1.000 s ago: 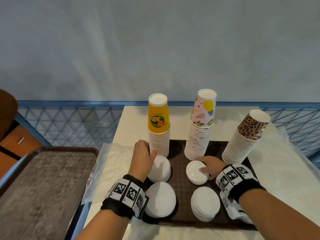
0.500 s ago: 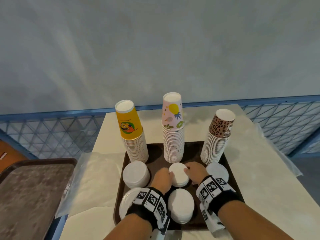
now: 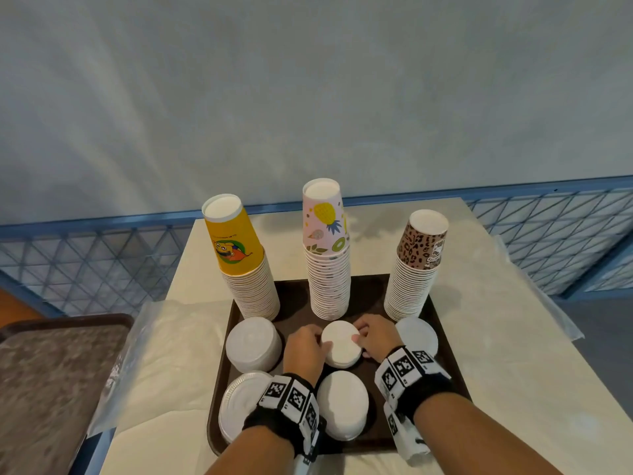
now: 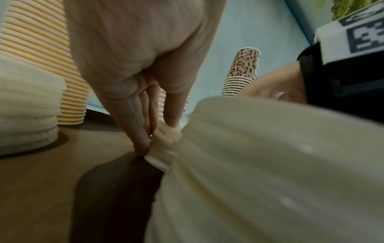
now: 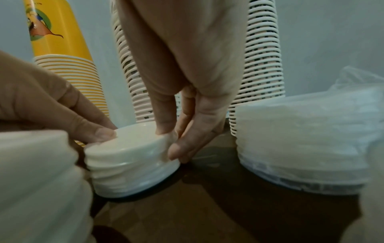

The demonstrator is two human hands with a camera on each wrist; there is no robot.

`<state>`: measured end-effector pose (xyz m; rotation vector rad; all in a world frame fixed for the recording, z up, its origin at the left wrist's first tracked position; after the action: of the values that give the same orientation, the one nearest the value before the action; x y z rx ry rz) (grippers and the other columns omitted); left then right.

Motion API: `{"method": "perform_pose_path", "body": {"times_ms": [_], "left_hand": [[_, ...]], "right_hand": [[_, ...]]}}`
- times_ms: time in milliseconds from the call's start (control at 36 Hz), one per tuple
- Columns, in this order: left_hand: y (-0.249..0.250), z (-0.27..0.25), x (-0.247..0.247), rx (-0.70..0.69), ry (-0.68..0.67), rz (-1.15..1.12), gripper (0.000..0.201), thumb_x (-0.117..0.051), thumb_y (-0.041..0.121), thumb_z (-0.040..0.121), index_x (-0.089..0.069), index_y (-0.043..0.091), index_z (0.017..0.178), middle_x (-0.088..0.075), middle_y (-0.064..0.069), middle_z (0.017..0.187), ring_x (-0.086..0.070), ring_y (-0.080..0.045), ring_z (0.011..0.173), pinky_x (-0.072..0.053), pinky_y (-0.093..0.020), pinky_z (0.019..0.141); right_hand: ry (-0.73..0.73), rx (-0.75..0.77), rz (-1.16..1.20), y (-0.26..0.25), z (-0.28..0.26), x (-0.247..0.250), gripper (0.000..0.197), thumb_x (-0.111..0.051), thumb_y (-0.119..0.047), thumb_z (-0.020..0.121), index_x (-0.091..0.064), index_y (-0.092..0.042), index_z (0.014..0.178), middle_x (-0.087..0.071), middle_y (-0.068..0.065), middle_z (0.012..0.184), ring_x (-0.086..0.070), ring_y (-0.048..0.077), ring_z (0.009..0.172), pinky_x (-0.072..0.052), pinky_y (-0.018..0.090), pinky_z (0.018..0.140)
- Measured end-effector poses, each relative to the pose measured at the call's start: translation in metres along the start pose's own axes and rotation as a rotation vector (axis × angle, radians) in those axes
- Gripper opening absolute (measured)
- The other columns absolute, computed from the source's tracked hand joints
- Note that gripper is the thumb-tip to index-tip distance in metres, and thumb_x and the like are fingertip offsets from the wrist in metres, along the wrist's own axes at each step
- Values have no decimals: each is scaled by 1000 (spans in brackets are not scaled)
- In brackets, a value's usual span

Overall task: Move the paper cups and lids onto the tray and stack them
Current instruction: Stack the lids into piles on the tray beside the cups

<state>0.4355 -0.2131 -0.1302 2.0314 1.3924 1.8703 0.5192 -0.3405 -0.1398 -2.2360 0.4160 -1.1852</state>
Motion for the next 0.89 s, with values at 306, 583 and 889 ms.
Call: {"method": "perform_pose_path", "body": {"times_ms": [306,583,889], "left_hand": [[9,-3,11,-7,-18,-47,35,-60,26,89,-56,13,122,-64,-3,119,-59,-16,109,-44,-22,89],[104,-39,-8,-174,-100,-321,58,-49,27,96,-25,14,147,-43,-11,147,-44,-23,134,-35,-30,107],[113,-40,-71,49,-336,-207,65,-44,24,98,-9,5,149,-39,-15,148,-40,-28,135,-34,-33,108]], "right_hand": [[34,52,-55,-14,-17,20,33,-60,-21,89,-59,-8,119,-65,9,119,-57,23,114,-41,28,97],[371,69,166,33,-40,120,34,-65,-19,85,-53,-4,113,-62,15,108,-60,29,102,-43,29,82],[293,228,254,40,4,116,113,-87,-23,59,-16,-16,147,-33,9,149,-37,28,136,-37,42,108]]}}
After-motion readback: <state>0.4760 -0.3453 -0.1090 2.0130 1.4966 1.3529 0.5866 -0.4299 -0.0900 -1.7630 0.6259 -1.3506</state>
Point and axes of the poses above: each hand's wrist, its own z-axis towards the middle knuckle, its own x-axis out of the back of the hand, y = z × x, the point moved 6 cm from there along z, towards the middle knuckle
